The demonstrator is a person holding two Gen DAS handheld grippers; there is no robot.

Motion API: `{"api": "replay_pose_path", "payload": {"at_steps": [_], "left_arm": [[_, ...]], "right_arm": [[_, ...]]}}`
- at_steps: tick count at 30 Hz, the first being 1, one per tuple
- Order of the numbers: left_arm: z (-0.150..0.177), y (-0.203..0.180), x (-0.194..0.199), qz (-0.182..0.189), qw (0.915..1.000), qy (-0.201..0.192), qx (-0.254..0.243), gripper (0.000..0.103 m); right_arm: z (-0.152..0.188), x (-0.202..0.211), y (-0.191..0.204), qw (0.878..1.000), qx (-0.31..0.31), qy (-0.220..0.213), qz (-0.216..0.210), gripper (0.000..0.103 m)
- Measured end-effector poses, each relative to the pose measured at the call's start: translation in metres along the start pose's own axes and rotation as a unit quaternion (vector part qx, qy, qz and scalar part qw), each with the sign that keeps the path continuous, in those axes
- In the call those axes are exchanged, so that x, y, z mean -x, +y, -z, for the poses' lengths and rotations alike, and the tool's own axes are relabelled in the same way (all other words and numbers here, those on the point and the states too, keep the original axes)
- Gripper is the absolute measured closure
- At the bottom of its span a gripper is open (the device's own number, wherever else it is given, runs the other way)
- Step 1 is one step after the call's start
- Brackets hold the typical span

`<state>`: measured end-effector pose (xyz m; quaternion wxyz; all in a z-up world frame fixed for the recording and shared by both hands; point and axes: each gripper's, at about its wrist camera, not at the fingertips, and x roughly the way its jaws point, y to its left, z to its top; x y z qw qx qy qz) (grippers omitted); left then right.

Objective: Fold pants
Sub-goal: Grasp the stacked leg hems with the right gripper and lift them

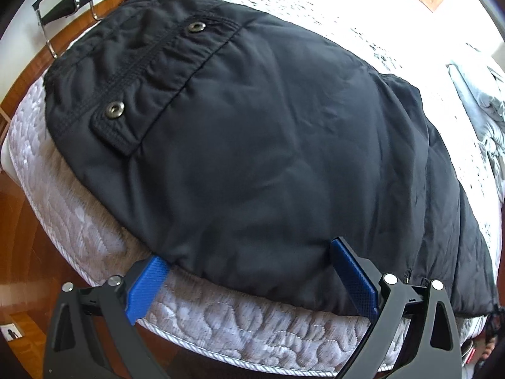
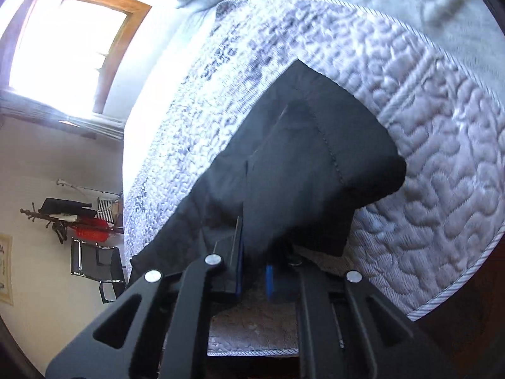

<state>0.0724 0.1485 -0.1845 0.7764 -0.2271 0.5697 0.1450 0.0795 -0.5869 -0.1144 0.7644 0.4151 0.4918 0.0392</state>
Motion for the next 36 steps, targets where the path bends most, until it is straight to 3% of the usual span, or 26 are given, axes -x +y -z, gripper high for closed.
{"api": "replay_pose_path", "payload": {"at_steps": [6,15,22,31,32,36], "left_arm": [[-0.008,-0.022,-0.012,0.01,0.9996,-0.002,-0.027,0.004],[-0.033,-0.052,-0.033,0.02,0.999,0.005,-0.039,0.003],[-0.052,-0.042,-0.044,0.012,0.9992,0.011,-0.035,0.003],[-0.025,-0.029,-0.023,0.001,0.9977,-0.026,-0.063,0.004],[-0.009,-0.029,-0.016,0.004,0.9974,-0.03,-0.065,0.004],[-0.001,-0.013,0.002,0.022,0.9972,-0.043,-0.058,0.004]], "right_arm": [[-0.018,0.027,0.006,0.998,0.029,-0.038,0.03,0.097],[-0.02,0.008,-0.072,0.994,-0.054,-0.023,0.095,0.098],[-0.012,0.006,-0.091,0.993,-0.08,-0.025,0.083,0.098],[-0.017,0.006,-0.077,0.992,-0.068,-0.035,0.101,0.098],[-0.016,0.007,-0.074,0.992,-0.066,-0.04,0.104,0.098],[-0.016,0.012,-0.053,0.989,-0.052,-0.063,0.12,0.098]]}}
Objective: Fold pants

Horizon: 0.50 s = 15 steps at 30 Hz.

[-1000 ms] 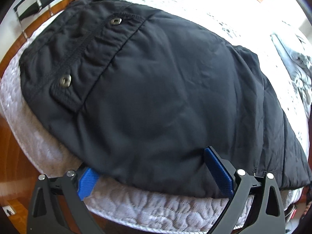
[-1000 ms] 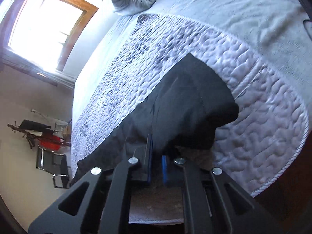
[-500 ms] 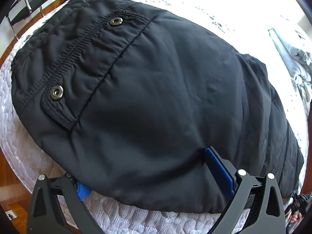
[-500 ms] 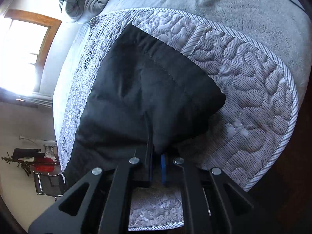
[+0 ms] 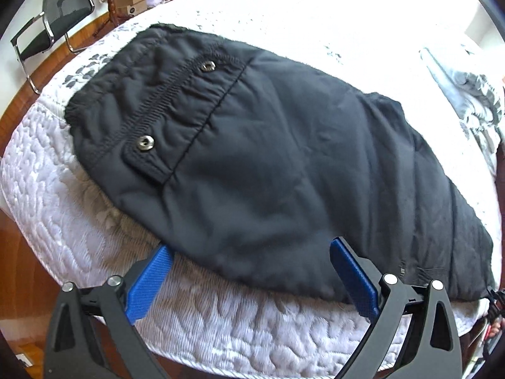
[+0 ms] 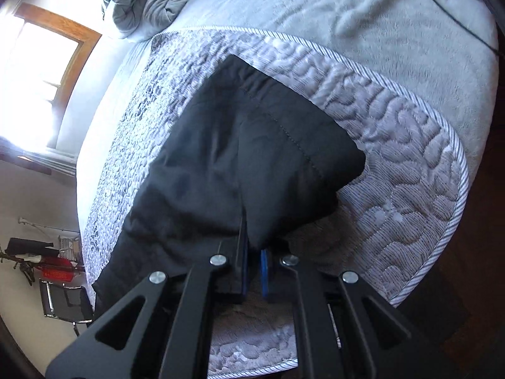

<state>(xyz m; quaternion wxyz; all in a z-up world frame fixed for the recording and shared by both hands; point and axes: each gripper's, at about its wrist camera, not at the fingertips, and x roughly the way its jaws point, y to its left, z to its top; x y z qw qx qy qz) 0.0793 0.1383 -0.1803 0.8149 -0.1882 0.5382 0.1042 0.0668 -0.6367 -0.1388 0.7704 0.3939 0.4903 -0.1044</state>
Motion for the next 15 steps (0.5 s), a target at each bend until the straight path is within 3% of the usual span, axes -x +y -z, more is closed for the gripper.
{"api": "replay_pose_path", "payload": {"at_steps": [7,15], "left_arm": [[0.008,0.011,0.031,0.029,0.9994,-0.016,0.007,0.004],[0.033,0.012,0.068,0.055,0.998,-0.022,0.022,0.004]], "right_arm": [[0.002,0.025,0.077,0.994,0.092,-0.051,0.01,0.099],[0.03,0.03,0.198,0.968,0.242,-0.063,-0.01,0.099]]}}
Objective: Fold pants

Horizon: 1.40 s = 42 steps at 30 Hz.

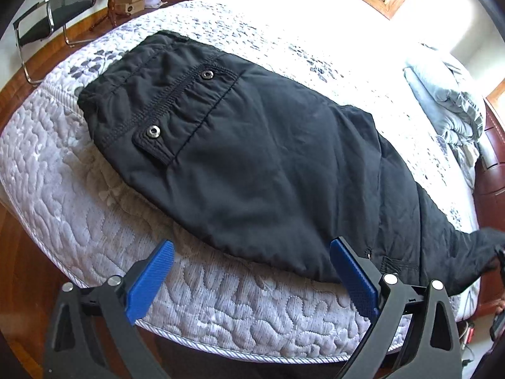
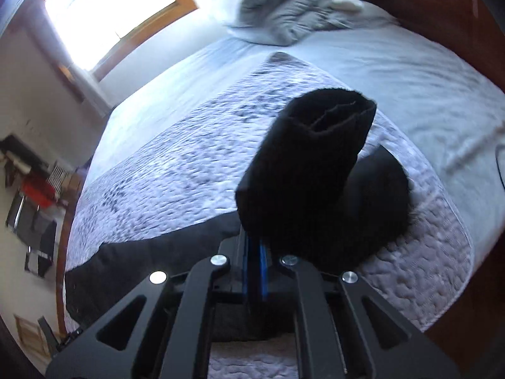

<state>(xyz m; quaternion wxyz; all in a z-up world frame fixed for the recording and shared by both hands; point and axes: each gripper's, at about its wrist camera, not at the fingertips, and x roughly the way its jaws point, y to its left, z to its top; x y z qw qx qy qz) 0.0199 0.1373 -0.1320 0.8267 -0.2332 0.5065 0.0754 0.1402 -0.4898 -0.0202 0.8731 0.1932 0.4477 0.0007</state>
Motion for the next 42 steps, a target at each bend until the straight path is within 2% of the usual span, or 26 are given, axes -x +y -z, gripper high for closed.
{"api": "replay_pose_path", "payload": {"at_steps": [8,11,14,17,20,26,30,33,35,37,40,41,42], "left_arm": [[0.002,0.011,0.001,0.005,0.9999,-0.001,0.016,0.004],[0.002,0.019,0.004,0.006,0.9996,-0.004,0.028,0.004],[0.002,0.025,0.004,0.0,0.9995,0.0,0.031,0.004],[0.0,0.024,-0.003,-0.009,0.9995,0.004,0.031,0.004],[-0.001,0.021,-0.007,-0.01,0.9993,0.007,0.034,0.004],[0.0,-0.006,-0.013,-0.01,0.9998,0.02,0.003,0.004],[0.001,-0.025,-0.011,-0.013,0.9993,0.021,-0.028,0.004],[0.0,-0.035,-0.009,-0.017,0.9987,0.021,-0.042,0.004],[0.0,-0.039,-0.008,-0.021,0.9986,0.02,-0.045,0.004],[0.0,-0.041,-0.008,-0.022,0.9986,0.02,-0.045,0.004],[-0.002,-0.046,-0.007,-0.022,0.9986,0.017,-0.045,0.004],[-0.002,-0.047,-0.007,-0.021,0.9986,0.017,-0.046,0.004],[-0.002,-0.049,-0.007,-0.021,0.9985,0.018,-0.048,0.004]], "right_arm": [[0.008,-0.027,0.084,0.995,0.079,0.034,-0.041,0.099],[0.015,-0.025,0.083,0.996,0.062,0.033,-0.051,0.099],[0.015,-0.013,0.05,0.999,0.018,0.018,-0.044,0.099],[0.018,0.003,-0.003,0.999,-0.041,0.006,-0.035,0.1],[0.028,0.014,-0.056,0.996,-0.085,-0.001,-0.004,0.1],[0.061,0.001,-0.149,0.981,-0.188,0.025,0.03,0.1],[0.08,-0.025,-0.188,0.97,-0.232,0.057,0.037,0.099],[0.093,-0.034,-0.198,0.964,-0.255,0.073,0.023,0.086],[0.1,-0.03,-0.201,0.961,-0.268,0.068,0.001,0.064],[0.102,-0.023,-0.201,0.96,-0.273,0.062,-0.005,0.051],[0.105,-0.011,-0.207,0.957,-0.285,0.053,-0.012,0.046],[0.107,-0.008,-0.209,0.954,-0.293,0.052,-0.02,0.038],[0.109,-0.006,-0.211,0.952,-0.3,0.054,-0.027,0.035]]}}
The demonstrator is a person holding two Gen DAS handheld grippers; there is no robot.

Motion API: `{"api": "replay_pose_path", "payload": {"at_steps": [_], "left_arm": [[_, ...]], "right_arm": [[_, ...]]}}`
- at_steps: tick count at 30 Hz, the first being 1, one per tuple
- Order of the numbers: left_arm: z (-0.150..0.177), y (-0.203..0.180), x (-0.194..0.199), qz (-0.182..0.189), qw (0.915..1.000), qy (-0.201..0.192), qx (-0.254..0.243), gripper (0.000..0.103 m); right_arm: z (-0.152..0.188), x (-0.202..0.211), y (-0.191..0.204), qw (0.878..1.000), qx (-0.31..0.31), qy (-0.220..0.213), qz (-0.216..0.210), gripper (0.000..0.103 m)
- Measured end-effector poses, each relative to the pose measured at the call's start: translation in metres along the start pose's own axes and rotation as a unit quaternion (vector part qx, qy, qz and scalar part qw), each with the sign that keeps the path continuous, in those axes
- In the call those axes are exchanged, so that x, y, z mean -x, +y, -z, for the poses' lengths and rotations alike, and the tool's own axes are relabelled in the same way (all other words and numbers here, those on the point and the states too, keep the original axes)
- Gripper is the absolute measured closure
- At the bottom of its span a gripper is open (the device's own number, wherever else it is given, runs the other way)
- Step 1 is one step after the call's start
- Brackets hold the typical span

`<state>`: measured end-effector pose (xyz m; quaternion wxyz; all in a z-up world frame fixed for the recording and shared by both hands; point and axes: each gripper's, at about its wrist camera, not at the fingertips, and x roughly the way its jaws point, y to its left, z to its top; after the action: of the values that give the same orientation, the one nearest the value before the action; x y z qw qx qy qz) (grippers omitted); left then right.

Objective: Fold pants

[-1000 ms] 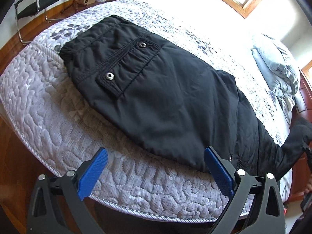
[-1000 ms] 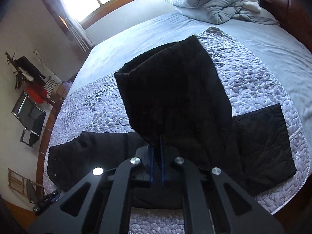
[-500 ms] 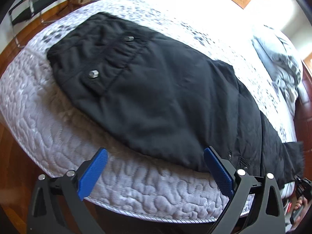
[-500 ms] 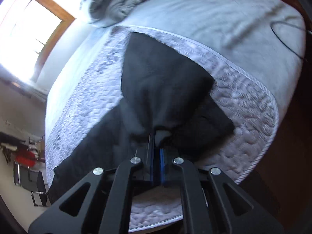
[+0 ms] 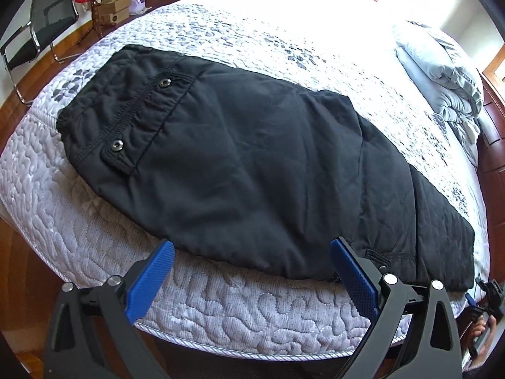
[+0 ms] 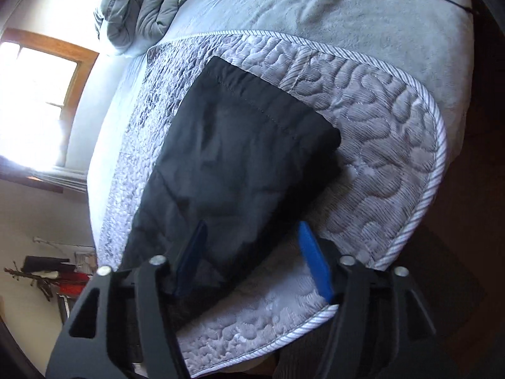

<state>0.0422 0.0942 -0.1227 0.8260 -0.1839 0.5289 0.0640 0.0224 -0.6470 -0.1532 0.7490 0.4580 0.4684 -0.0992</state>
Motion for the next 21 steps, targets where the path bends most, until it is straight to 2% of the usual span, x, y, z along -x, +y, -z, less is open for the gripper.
{"api": "replay_pose_path", "payload": {"at_steps": [2,5,14,17,19,21], "left_arm": [[0.0,-0.004,-0.002,0.0,1.0,0.002,-0.005,0.004],[0.001,-0.009,-0.003,0.001,0.9999,0.006,-0.01,0.004],[0.002,-0.014,-0.001,-0.008,0.9998,0.009,-0.017,0.004],[0.001,-0.015,0.0,-0.015,0.9996,0.01,-0.02,0.004],[0.001,-0.016,0.001,-0.018,0.9995,0.011,-0.022,0.004],[0.001,-0.018,0.0,-0.02,0.9994,0.012,-0.025,0.004]], "right_arm": [[0.001,0.003,-0.003,1.0,-0.008,0.005,-0.009,0.034],[0.0,0.003,-0.006,1.0,-0.01,0.004,0.0,0.029],[-0.017,-0.028,-0.019,0.999,-0.04,0.004,-0.006,0.029],[-0.022,-0.036,-0.026,0.998,-0.059,-0.006,-0.021,0.029],[-0.024,-0.036,-0.033,0.996,-0.08,-0.016,-0.048,0.029],[-0.025,-0.034,-0.039,0.994,-0.092,-0.024,-0.059,0.034]]}}
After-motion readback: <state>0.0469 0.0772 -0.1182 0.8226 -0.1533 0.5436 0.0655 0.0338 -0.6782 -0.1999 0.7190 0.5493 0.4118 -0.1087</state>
